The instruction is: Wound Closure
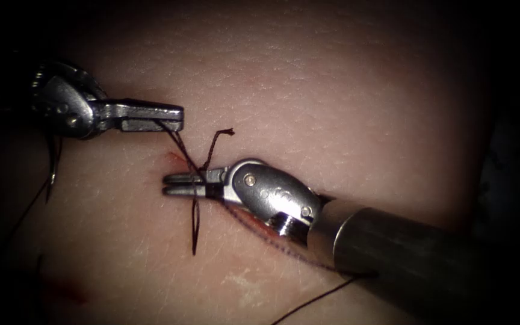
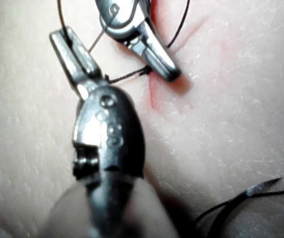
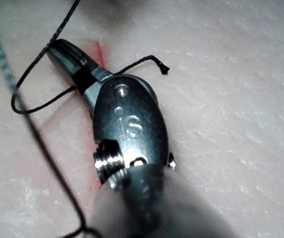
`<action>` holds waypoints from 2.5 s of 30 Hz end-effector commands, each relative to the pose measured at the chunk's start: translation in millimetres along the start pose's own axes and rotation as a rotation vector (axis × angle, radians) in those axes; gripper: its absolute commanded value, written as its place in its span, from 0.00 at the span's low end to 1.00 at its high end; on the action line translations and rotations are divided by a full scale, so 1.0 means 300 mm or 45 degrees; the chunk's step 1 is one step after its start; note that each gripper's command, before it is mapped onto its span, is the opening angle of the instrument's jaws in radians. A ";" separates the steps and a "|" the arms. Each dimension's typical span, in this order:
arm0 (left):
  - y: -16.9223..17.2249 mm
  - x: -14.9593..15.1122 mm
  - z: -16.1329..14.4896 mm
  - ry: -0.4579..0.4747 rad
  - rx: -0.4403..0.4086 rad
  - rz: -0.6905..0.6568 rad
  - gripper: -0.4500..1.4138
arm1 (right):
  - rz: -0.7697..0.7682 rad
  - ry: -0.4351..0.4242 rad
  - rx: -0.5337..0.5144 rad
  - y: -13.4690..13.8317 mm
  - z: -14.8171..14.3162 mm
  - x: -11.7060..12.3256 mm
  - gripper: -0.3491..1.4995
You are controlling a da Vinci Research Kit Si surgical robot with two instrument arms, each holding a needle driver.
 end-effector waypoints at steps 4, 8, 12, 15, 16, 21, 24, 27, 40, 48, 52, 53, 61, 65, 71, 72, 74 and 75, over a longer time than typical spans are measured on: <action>0.001 -0.005 0.003 -0.009 0.004 -0.003 0.00 | 0.002 0.043 0.050 -0.0033 0.0043 -0.0002 0.00; 0.002 -0.010 0.003 -0.012 0.003 0.004 0.00 | 0.004 0.088 0.062 -0.0044 0.0042 0.0013 0.00; 0.004 -0.016 0.003 0.004 -0.005 0.021 0.00 | 0.013 0.150 0.053 -0.0041 0.0032 0.0038 0.00; 0.006 -0.020 0.002 0.015 -0.013 0.034 0.00 | 0.025 0.195 0.036 -0.0032 0.0012 0.0057 0.00; 0.006 -0.022 0.002 0.015 -0.014 0.037 0.00 | 0.029 0.209 0.031 -0.0028 0.0001 0.0064 0.00; 0.009 -0.027 0.001 0.019 -0.021 0.055 0.00 | 0.043 0.272 0.011 -0.0020 -0.0033 0.0086 0.00; 0.011 -0.029 0.001 0.026 -0.026 0.072 0.00 | 0.063 0.316 0.000 -0.0016 -0.0042 0.0092 0.00; 0.013 -0.031 0.000 0.030 -0.029 0.073 0.00 | 0.089 0.357 -0.010 -0.0014 -0.0048 0.0097 0.00; 0.021 -0.036 -0.003 0.043 -0.049 0.058 0.00 | 0.162 0.445 -0.121 -0.0002 -0.0101 0.0090 0.00; 0.031 -0.035 -0.001 0.015 -0.076 0.070 0.00 | 0.242 0.425 -0.235 0.0016 -0.0117 0.0074 0.04; 0.035 -0.034 0.001 0.003 -0.080 0.069 0.00 | 0.281 0.406 -0.285 0.0018 -0.0117 0.0072 0.08; 0.036 -0.034 0.001 0.000 -0.080 0.065 0.00 | 0.295 0.407 -0.293 0.0018 -0.0116 0.0072 0.10; 0.042 -0.029 0.006 -0.033 -0.063 0.068 0.00 | 0.591 0.369 -0.460 0.0003 -0.0081 0.0059 0.36; 0.043 -0.023 0.009 -0.046 -0.053 0.062 0.00 | 0.647 0.277 -0.571 0.0002 -0.0076 0.0057 0.57; 0.043 -0.013 0.012 -0.059 -0.042 0.049 0.00 | 0.739 0.193 -0.686 0.0011 -0.0085 0.0050 0.81; 0.042 -0.012 0.013 -0.060 -0.041 0.047 0.00 | 0.760 0.195 -0.697 0.0012 -0.0089 0.0048 0.81; 0.042 -0.010 0.013 -0.063 -0.038 0.034 0.00 | 0.799 0.198 -0.730 0.0011 -0.0097 0.0041 0.80; 0.041 -0.009 0.013 -0.063 -0.037 0.032 0.00 | 0.825 0.199 -0.743 0.0010 -0.0100 0.0037 0.79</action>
